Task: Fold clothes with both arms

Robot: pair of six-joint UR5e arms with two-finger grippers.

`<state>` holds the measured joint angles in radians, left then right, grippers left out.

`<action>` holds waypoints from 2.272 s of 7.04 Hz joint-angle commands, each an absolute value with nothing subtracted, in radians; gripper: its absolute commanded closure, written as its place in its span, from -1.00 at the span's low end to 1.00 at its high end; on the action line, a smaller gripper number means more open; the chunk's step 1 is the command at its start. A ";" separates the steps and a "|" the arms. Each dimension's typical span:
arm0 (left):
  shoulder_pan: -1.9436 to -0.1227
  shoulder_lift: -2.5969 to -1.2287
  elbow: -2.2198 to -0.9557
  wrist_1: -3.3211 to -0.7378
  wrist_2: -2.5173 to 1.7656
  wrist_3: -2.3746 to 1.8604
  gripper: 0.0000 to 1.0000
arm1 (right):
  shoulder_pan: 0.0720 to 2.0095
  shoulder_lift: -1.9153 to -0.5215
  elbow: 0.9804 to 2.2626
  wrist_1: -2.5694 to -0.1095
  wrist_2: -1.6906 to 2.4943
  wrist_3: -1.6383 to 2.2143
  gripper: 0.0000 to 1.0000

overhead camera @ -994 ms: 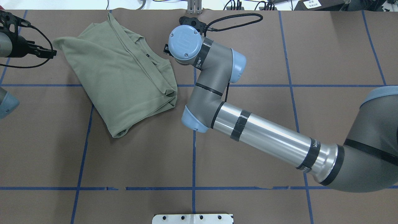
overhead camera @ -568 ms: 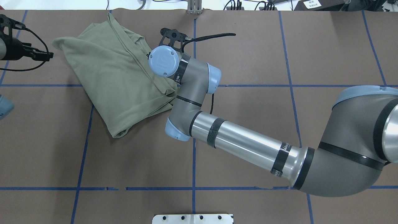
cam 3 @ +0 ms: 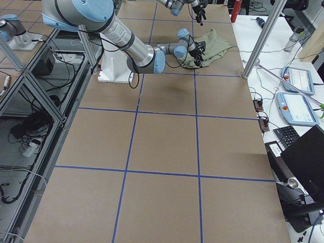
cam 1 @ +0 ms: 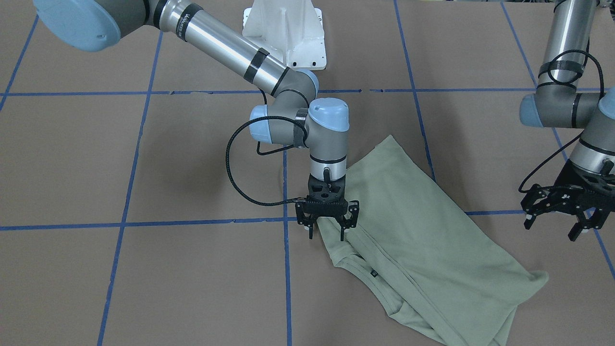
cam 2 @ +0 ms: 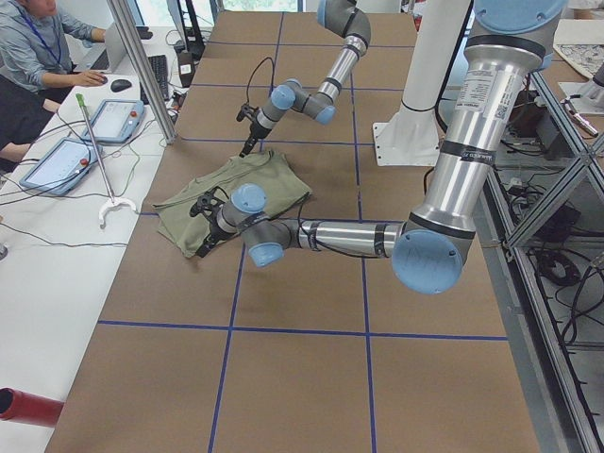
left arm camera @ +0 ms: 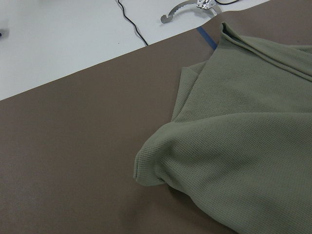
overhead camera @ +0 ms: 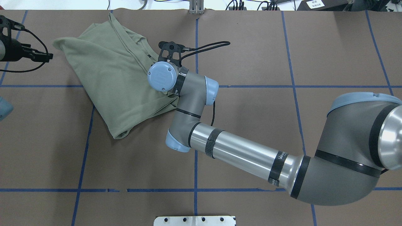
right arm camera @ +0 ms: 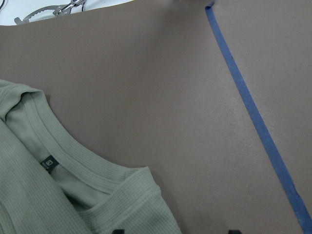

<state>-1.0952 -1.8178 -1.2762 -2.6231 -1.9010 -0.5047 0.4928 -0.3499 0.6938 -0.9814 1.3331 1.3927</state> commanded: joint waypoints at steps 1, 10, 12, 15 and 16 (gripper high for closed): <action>-1.095 -1.818 -1.276 -2.623 -1.902 -0.505 -1.00 | 0.485 -0.350 0.690 -0.982 1.327 1.391 -0.39; -1.094 -1.809 -1.276 -2.623 -1.901 -0.505 -1.00 | 0.476 -0.353 0.678 -0.982 1.330 1.374 -0.03; -1.094 -1.807 -1.276 -2.623 -1.901 -0.505 -1.00 | 0.476 -0.351 0.678 -0.982 1.331 1.374 0.31; -1.094 -1.805 -1.276 -2.623 -1.901 -0.505 -1.00 | 0.477 -0.350 0.680 -0.983 1.339 1.352 1.00; -1.094 -1.805 -1.276 -2.623 -1.901 -0.505 -1.00 | 0.479 -0.348 0.690 -0.986 1.344 1.351 1.00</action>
